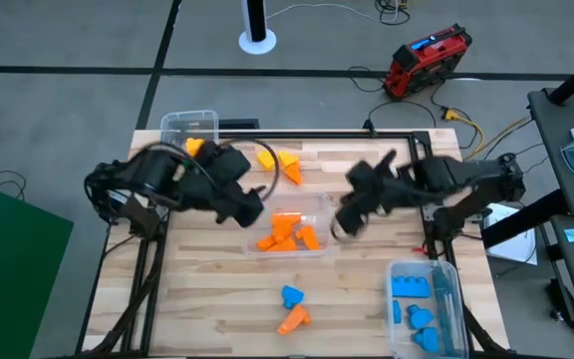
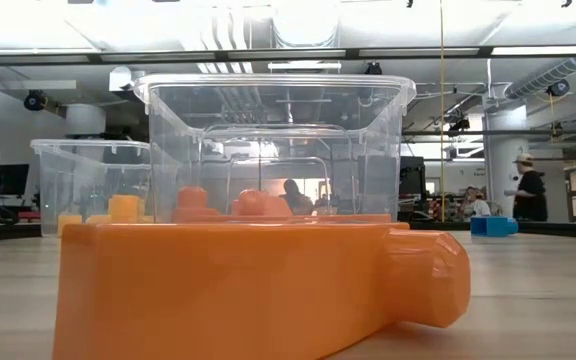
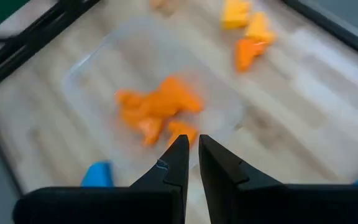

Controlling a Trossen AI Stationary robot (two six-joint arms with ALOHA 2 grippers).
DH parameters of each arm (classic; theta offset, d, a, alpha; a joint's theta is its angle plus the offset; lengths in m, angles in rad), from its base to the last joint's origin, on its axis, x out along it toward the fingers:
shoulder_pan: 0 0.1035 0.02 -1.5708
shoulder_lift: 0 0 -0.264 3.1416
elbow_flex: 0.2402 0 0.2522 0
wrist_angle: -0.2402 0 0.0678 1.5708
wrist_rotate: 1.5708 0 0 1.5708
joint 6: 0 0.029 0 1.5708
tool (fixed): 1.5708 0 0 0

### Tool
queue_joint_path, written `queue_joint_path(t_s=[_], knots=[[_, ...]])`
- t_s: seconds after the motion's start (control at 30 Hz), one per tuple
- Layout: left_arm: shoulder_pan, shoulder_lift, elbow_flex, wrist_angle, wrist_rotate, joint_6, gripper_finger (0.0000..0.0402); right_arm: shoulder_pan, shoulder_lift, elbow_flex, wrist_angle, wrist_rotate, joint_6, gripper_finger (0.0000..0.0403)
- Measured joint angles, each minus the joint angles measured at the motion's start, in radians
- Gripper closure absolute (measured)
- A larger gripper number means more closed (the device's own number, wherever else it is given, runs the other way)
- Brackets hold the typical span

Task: Sort blocks
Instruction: Put the blue game piece into the bottom right transparent bin

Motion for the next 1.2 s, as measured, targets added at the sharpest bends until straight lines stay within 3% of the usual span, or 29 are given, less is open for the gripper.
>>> queue_joint_path(t_s=[0.17,0.33,0.47,0.63,0.87,1.03,1.2], knots=[[0.045,-0.075,-0.027,0.000,-0.006,0.146,0.0075,-0.190,0.000,0.000,-0.004,-0.002,-0.003,0.0374],[0.068,-0.172,-0.099,0.000,-0.080,0.239,0.0075,-0.415,0.000,-0.008,-0.057,-0.053,-0.015,0.0374],[0.084,-0.267,-0.181,0.000,-0.158,0.244,0.0075,-0.577,0.002,-0.022,-0.168,-0.078,-0.026,0.0374],[0.094,-0.383,-0.257,0.000,-0.184,0.212,0.0075,-0.734,0.002,-0.045,-0.239,-0.125,-0.048,0.0375],[0.094,-0.514,-0.347,0.000,-0.187,0.183,0.0075,-0.834,0.001,-0.139,-0.227,-0.138,-0.050,0.0375],[0.094,-0.578,-0.411,0.000,-0.187,0.136,0.0075,-0.869,-0.007,-0.289,-0.196,-0.277,-0.079,0.0375],[0.094,-0.615,-0.475,0.023,-0.214,0.108,0.0075,-0.887,-0.053,-0.496,0.024,-0.400,-0.092,0.0375]])
